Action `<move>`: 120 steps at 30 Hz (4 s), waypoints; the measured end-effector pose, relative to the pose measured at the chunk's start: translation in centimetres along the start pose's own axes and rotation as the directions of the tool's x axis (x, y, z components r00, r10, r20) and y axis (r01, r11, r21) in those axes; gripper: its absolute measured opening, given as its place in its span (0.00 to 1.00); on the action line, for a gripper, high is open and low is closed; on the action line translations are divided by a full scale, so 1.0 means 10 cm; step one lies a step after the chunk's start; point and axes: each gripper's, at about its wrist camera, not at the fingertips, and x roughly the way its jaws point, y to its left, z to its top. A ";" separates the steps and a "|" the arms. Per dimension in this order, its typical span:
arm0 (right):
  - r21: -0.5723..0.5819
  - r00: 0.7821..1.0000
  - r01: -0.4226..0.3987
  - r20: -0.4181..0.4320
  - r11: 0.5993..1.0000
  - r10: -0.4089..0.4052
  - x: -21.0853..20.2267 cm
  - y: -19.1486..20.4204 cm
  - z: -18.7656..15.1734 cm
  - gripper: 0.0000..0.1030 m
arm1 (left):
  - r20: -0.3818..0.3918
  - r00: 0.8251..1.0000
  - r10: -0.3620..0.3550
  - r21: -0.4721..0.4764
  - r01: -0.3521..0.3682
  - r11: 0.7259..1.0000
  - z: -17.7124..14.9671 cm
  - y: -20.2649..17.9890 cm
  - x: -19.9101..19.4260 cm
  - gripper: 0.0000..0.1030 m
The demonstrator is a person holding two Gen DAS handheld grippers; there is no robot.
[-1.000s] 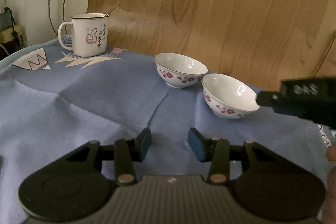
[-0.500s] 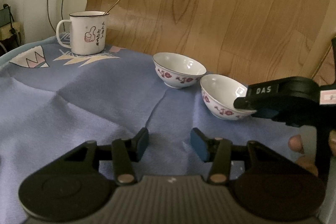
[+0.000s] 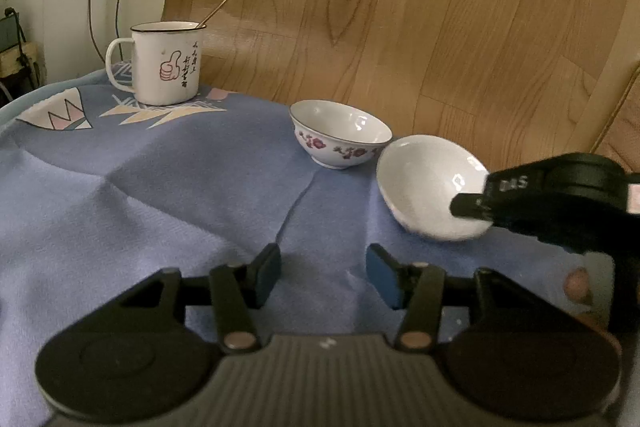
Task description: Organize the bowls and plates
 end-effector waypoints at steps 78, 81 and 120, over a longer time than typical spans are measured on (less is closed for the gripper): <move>0.028 0.994 -0.108 0.037 0.994 0.107 -0.51 -0.21 -0.47 0.22 | -0.022 0.964 -0.265 -0.096 0.262 0.960 0.02 -0.04 0.13 0.26; -0.003 0.993 -0.114 0.039 0.993 0.114 -0.54 -0.16 -0.48 0.17 | -0.029 0.960 -0.279 -0.056 0.277 0.959 0.00 -0.09 0.12 0.09; -0.090 0.987 -0.162 -0.017 0.983 0.161 -1.26 -0.29 -0.97 0.16 | -0.053 0.989 -0.142 0.113 0.147 0.983 -0.55 -0.57 -0.77 0.10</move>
